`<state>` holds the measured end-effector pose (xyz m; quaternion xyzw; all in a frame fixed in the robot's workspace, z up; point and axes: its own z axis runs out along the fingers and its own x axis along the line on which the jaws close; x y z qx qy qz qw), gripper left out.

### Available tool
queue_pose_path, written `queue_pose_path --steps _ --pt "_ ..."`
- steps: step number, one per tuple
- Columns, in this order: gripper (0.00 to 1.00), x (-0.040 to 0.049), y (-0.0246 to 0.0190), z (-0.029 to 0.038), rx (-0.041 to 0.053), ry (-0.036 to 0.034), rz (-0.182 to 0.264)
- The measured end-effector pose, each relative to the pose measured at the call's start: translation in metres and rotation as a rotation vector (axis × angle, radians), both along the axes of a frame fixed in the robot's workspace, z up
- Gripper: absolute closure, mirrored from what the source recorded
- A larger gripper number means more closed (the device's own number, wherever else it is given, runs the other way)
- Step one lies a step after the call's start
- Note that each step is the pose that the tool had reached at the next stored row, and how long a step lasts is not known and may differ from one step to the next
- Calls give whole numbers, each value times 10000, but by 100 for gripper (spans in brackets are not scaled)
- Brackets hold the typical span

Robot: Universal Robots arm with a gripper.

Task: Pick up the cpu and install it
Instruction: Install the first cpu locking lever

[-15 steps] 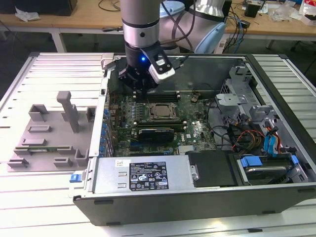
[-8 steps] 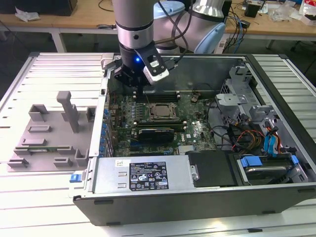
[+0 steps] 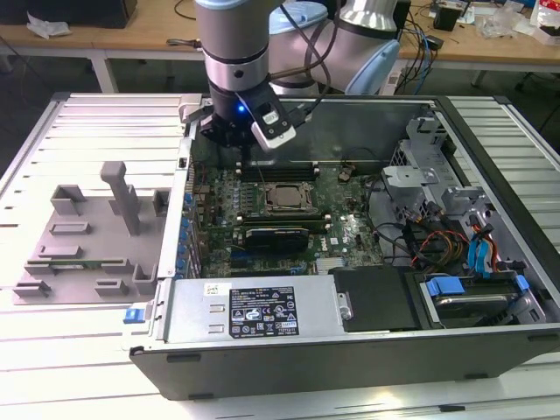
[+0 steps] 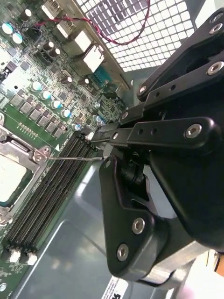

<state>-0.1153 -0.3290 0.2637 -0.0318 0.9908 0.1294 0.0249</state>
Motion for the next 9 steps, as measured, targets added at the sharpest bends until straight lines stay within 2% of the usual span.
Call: queue_pose_path --steps 2,4,9 --pt "89 0 0 -55 37 0 51" --pt "89 9 0 -78 59 1 99" --pt "89 197 0 -102 68 1 180"
